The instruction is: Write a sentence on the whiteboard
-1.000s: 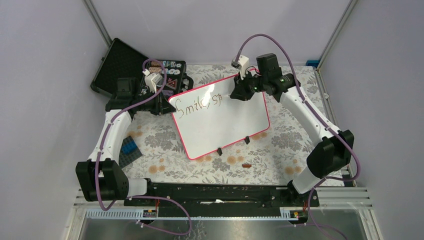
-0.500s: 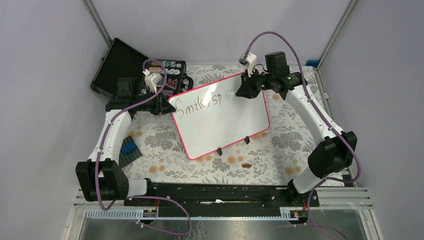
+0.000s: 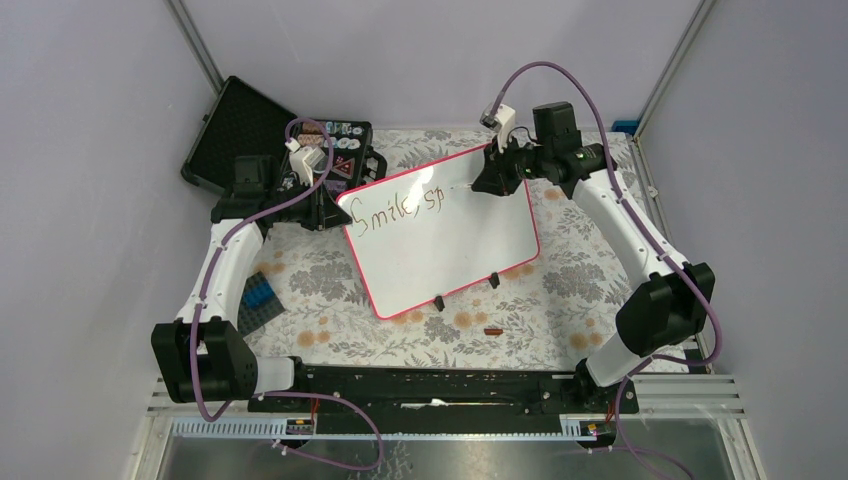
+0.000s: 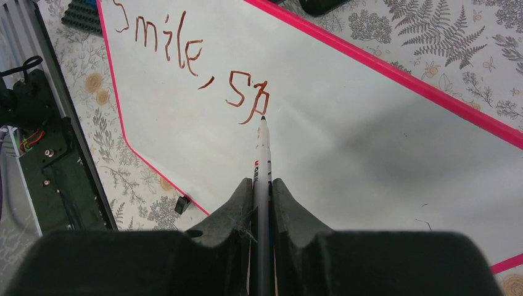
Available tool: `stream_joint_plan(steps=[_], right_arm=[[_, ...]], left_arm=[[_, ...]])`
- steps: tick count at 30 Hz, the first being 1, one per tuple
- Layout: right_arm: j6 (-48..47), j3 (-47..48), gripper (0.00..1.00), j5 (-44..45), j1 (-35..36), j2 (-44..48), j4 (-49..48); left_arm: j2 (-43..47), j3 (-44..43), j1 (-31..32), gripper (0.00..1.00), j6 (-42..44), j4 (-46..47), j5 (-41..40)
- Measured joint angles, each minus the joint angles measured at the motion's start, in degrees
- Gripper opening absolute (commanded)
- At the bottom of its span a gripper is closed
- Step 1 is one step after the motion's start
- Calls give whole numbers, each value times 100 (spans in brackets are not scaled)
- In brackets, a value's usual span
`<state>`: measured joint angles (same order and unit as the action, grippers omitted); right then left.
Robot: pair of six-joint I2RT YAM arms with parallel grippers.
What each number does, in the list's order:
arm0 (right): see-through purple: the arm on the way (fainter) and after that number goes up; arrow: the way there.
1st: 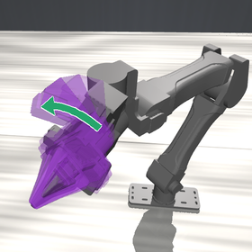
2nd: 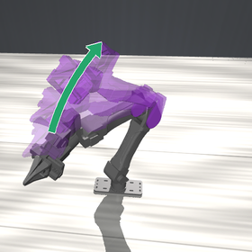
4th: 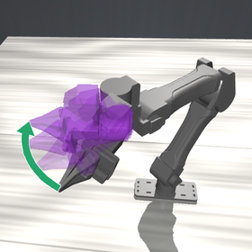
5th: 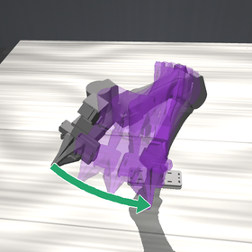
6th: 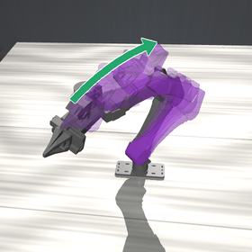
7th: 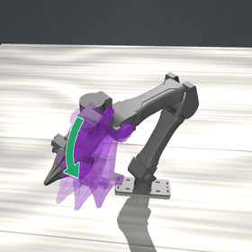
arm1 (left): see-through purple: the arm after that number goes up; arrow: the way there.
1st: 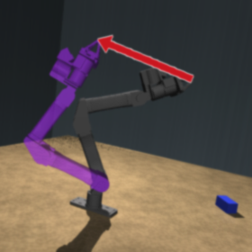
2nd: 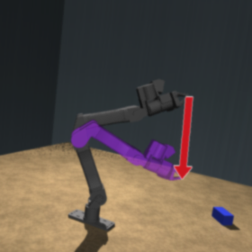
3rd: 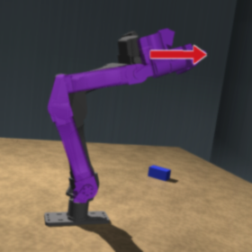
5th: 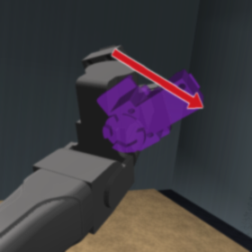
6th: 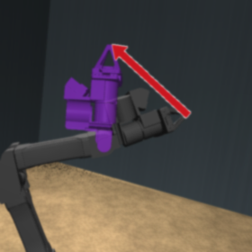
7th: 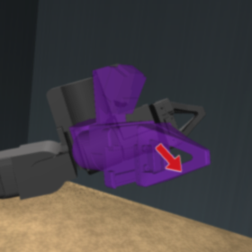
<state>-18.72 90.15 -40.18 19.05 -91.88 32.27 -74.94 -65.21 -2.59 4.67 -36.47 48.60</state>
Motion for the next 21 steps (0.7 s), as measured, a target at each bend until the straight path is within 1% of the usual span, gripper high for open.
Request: stream_joint_plan(steps=[12, 21], right_arm=[[-79, -7, 0, 216, 188, -13, -153], [-87, -7, 0, 505, 269, -273, -214]], left_arm=[[0, 0, 2, 0, -2, 0, 0], [0, 0, 4, 0, -2, 2, 0]])
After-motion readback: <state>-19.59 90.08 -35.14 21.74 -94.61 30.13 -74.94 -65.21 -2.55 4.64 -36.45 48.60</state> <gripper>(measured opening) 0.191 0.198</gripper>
